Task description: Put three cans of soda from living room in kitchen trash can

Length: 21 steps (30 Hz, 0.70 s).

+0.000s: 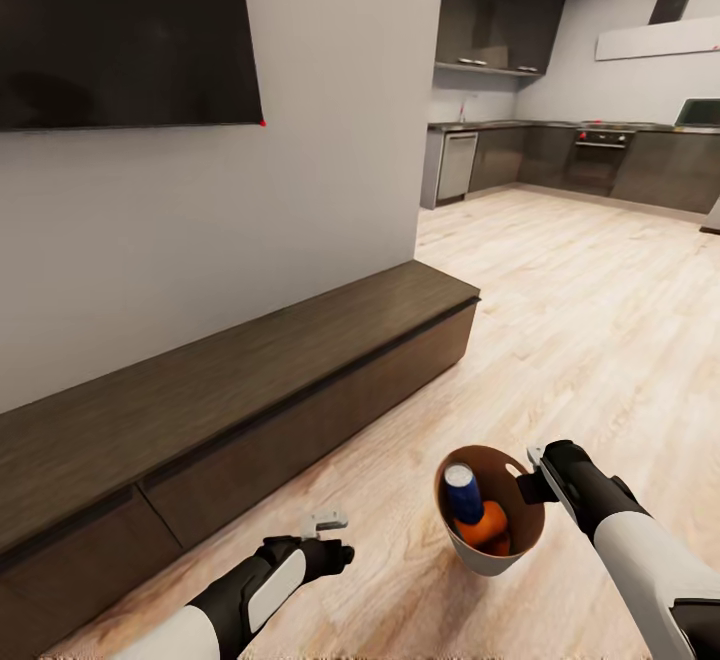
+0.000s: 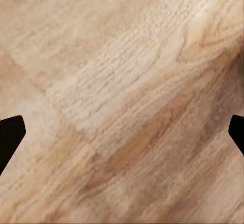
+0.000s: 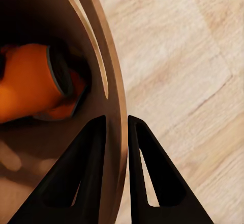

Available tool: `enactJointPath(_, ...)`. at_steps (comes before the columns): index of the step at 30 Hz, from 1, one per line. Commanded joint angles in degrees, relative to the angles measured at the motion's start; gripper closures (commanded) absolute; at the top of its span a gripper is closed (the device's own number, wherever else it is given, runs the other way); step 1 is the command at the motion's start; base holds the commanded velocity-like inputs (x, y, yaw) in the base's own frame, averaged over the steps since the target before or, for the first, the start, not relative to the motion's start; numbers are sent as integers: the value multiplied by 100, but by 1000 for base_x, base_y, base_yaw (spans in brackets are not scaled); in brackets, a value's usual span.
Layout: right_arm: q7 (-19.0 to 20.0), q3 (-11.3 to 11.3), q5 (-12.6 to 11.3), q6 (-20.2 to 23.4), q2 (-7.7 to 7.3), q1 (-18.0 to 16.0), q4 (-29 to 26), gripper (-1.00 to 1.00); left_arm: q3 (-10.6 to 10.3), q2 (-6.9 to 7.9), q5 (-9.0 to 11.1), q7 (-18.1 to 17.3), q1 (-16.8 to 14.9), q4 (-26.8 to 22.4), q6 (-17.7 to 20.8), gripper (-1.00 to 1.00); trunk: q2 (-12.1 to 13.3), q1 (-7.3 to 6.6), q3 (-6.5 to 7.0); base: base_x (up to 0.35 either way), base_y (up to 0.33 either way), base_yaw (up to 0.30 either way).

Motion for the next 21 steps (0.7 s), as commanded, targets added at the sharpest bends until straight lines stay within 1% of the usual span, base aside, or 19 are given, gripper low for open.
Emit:
enactJointPath(1,19,-7,-52,3,1,-4,-3,100,-1,0,0,0,0,-1,0,-100,-2,2,-22,0,0,0)
enactJointPath(3,19,-7,-52,2,1,-4,-3,100,-1,-2,0,0,0,-4,1,-100,-5,7,-66,0,0,0)
enactJointPath(15,25,-7,-52,-4,1,-4,-3,100,-2,1,0,-6,0,-9,-5,-100,-5,7,-66,0,0,0)
enactJointPath(19,27,-1,-52,-5,1,-4,-3,100,-3,-1,0,-8,0,-14,-1,-100,-10,17,-155,0,0,0)
enactJointPath(21,28,-1,-52,-5,1,-4,-3,100,-6,-4,-1,-9,0,-15,1,-100,-10,17,-155,0,0,0)
